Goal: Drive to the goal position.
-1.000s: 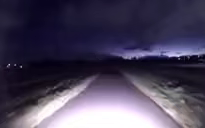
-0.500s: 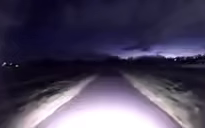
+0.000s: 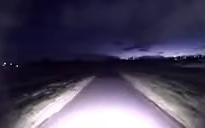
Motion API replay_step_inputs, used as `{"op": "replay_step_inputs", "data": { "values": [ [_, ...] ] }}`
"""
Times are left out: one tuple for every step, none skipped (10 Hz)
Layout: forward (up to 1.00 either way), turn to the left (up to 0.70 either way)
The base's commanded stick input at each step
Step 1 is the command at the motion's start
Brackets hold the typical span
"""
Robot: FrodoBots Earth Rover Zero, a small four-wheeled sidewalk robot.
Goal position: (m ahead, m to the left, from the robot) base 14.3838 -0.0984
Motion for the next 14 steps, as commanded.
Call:
{"op": "replay_step_inputs", "data": {
  "values": [
    [0.85,0.0],
    [0.85,0.0],
    [0.85,0.0],
    [0.85,0.0],
    [0.85,0.0],
    [0.85,0.0],
    [0.85,0.0],
    [0.85,0.0],
    [0.85,0.0],
    [0.85,0.0],
    [0.85,0.0],
    [0.85,0.0],
    [0.85,0.0],
    [0.85,0.0]
  ]
}}
